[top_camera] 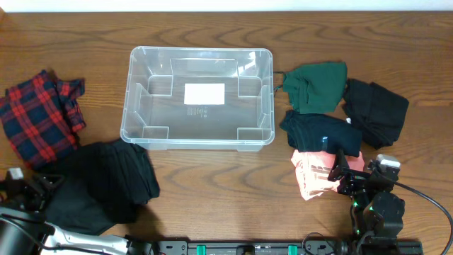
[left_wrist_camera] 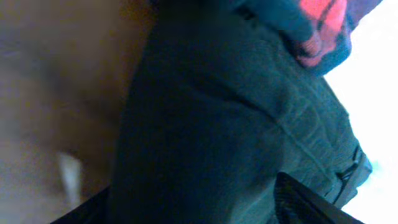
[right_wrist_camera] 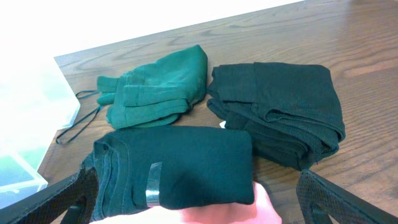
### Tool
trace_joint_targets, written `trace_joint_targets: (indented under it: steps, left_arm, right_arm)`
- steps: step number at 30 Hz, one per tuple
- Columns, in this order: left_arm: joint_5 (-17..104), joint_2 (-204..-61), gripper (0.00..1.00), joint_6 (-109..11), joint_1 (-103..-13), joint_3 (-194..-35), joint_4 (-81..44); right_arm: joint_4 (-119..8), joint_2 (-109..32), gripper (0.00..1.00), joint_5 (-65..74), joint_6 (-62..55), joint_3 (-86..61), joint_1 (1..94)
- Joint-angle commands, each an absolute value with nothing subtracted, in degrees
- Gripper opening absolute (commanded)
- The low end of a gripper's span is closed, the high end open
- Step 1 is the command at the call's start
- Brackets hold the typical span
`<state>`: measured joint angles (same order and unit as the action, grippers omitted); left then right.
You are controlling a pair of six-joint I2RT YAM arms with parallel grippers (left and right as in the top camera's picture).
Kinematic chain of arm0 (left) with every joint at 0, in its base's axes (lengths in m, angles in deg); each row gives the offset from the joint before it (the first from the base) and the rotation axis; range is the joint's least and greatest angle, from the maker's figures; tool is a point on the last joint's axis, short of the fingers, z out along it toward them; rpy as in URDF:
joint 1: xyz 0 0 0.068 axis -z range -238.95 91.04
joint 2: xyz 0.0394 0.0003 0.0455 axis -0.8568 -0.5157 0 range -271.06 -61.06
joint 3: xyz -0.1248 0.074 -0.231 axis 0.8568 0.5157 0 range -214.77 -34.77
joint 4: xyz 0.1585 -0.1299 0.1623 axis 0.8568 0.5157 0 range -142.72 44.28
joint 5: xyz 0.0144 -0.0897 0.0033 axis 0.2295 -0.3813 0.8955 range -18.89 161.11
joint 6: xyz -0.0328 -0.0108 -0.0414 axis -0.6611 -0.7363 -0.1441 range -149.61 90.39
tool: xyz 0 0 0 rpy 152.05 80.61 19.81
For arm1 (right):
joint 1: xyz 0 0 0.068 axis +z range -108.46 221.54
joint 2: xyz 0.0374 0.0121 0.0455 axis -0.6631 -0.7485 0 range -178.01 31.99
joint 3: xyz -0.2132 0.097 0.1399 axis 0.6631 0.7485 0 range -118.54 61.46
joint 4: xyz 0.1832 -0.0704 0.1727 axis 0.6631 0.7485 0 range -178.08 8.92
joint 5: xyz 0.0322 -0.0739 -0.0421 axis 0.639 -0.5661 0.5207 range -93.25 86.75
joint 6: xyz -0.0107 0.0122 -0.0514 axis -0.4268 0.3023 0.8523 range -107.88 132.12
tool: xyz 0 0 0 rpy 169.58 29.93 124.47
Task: Pack container
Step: 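Lift the black pants with the left gripper and swing over the bin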
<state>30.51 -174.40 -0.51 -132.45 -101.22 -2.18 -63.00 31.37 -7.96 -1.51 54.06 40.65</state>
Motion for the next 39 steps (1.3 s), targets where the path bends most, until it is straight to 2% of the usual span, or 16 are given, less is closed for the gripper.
trace_joint_targets:
  steps: [1,2,3,4,5,12,17,23,27,32,35,39]
  left_arm:
    - [31.4,-178.0,0.64,1.7,-129.5,-99.7,-2.0]
    - [31.4,-178.0,0.53,1.7,-129.5,-99.7,-1.7]
    - [31.4,-178.0,0.36,1.6,-129.5,-99.7,-1.3]
    - [31.4,-178.0,0.10,1.4,-129.5,-99.7,-0.8]
    - [31.0,-178.0,0.06,0.9,-129.6,-99.7,-0.4]
    - [24.4,-177.6,0.06,-2.5,-129.6,-100.8,4.2]
    - [15.7,-175.0,0.06,-2.5,-129.6,-105.1,12.4]
    - [10.3,-166.1,0.06,-2.4,-129.6,-113.9,23.5]
    - [1.7,-157.4,0.06,-2.5,-129.1,-120.0,26.3]
    - [-10.1,-147.2,0.06,-6.7,-123.2,-124.0,22.8]
    - [-14.4,-142.6,0.06,-14.8,-116.3,-124.0,13.0]
    - [-14.1,-139.4,0.06,-25.6,-104.0,-124.0,-3.0]
  right_arm:
    - [-63.0,31.7,0.99,-8.4,-2.2,54.2,40.3]
    - [-63.0,31.7,0.99,-8.4,-2.2,54.2,40.3]
    - [-63.0,31.7,0.99,-8.4,-2.2,54.2,40.3]
    - [-63.0,31.7,0.99,-8.4,-2.2,54.2,40.3]
    - [-63.0,31.7,0.99,-8.4,-2.2,54.2,40.3]
    - [-63.0,31.7,0.99,-8.4,-2.2,54.2,40.3]
    - [-63.0,31.7,0.99,-8.4,-2.2,54.2,40.3]
    - [-63.0,31.7,0.99,-8.4,-2.2,54.2,40.3]
    - [-63.0,31.7,0.99,-8.4,-2.2,54.2,40.3]
    - [-63.0,31.7,0.99,-8.4,-2.2,54.2,40.3]
    - [-63.0,31.7,0.99,-8.4,-2.2,54.2,40.3]
    - [-63.0,31.7,0.99,-8.4,-2.2,54.2,40.3]
